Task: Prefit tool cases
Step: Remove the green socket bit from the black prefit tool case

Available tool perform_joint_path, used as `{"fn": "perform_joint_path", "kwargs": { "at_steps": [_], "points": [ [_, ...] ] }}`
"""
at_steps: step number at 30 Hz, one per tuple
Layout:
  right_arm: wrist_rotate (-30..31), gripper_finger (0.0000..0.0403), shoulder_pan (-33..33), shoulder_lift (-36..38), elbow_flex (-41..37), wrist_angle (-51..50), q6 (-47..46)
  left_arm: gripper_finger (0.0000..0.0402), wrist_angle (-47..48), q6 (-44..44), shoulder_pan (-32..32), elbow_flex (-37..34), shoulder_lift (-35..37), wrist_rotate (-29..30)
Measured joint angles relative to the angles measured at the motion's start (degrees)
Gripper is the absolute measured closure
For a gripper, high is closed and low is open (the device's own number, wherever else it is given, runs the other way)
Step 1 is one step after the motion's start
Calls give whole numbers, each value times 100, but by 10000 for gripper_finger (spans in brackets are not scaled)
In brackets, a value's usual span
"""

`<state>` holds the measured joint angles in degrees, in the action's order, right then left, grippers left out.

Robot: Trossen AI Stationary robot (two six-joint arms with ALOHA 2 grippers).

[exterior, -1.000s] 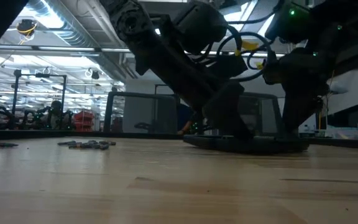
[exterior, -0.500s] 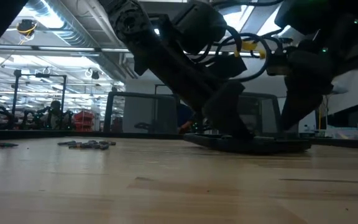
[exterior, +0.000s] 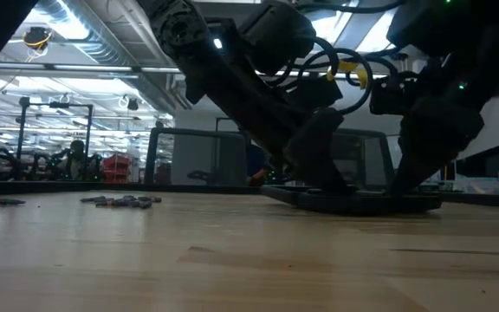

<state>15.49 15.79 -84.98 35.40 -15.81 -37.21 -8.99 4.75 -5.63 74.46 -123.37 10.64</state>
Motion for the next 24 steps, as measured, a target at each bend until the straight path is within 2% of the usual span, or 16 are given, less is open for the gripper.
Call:
{"fn": "perform_joint_path", "kwargs": {
  "at_steps": [3,6,10,18,24],
  "points": [
    [37,357,-2,14,-3,-41,-3,402,39,3,0,0,0,1],
    [-192,392,-17,134,-14,-83,-10,401,71,82,0,2,2,-9],
    [-557,393,-7,459,-34,-224,-20,402,9,146,-7,13,-42,-30],
    [-504,400,-79,906,-35,-596,-159,401,-22,400,-42,17,-111,21],
    [-657,401,-400,891,-44,-323,-181,401,-24,386,-39,0,-109,84]
  ]
}}
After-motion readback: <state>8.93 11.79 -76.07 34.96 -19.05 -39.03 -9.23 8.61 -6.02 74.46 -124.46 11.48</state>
